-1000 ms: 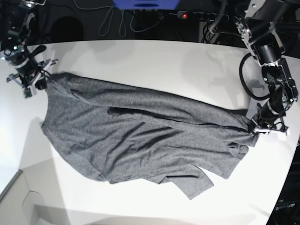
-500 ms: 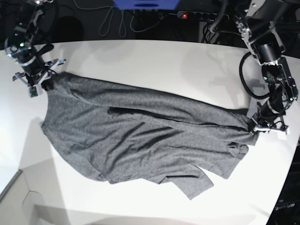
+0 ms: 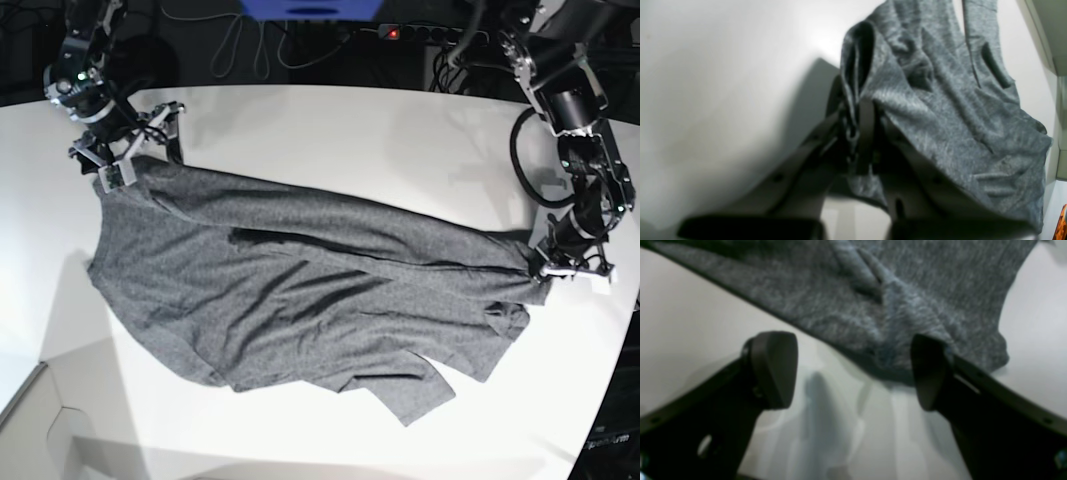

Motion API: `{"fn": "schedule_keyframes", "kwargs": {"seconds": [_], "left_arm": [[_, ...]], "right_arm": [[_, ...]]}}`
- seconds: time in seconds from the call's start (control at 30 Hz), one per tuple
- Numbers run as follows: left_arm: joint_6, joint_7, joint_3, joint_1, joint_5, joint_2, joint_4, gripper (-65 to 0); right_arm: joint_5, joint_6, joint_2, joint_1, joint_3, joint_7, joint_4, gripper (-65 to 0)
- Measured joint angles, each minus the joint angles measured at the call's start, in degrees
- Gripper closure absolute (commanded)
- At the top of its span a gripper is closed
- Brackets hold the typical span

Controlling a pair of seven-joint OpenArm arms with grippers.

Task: Layout the t-shirt on the table in an organized manner, then fold the t-shirt properly
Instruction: 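Pull the shirt edge with both grippers toward the robot, flattening the body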

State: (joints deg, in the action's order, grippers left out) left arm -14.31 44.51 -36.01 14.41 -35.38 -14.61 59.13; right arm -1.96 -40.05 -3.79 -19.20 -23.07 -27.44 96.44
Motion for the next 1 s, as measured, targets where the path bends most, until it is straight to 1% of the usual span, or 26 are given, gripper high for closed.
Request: {"fn": "schedule_keyframes", "kwargs": {"seconds": [0.13,0.27,0.33,0.43,0.83,0.93,1.0], "left_arm": [[0.0,-0.02,0.02,0.04,-0.02,0.17,-0.02,-0.1],[0.0,-0.11,0.07,-0.66,-0.02,0.17,-0.04,-0.1],[0.0,0.04,0.0,-1.27,0.02,0.2,-0.04,-0.1],[0.0,0.2,0.0,-1.36,0.0,0.31,-0.04,-0.1],[0.0,0.22,0.0,-1.99,0.0,0.31,0.0,-0.1],[0.0,0.2,0.0,-1.99,0.0,0.31,0.0,-0.1],[0.0,0.22,0.0,-1.99,0.0,0.28,0.0,-0.1]], "right_arm": [[0.02,0.0,-0.35,2.21,-0.28,0.33,-3.93,-55.4],[0.02,0.0,-2.21,3.34,-0.26,0.59,-5.81,-55.4],[0.0,0.04,-2.23,3.76,-0.28,1.64,-6.67,-55.2],[-0.33,0.04,-2.25,4.9,-0.37,1.55,-7.69,-55.2],[-0.61,0.02,-2.54,4.39,-0.39,1.77,-7.48,-55.5],[-0.57,0.04,-2.51,4.37,-0.39,4.02,-8.09,-55.2],[-0.35,0.02,-2.49,4.22,-0.37,4.48,-8.11,-54.3]]}}
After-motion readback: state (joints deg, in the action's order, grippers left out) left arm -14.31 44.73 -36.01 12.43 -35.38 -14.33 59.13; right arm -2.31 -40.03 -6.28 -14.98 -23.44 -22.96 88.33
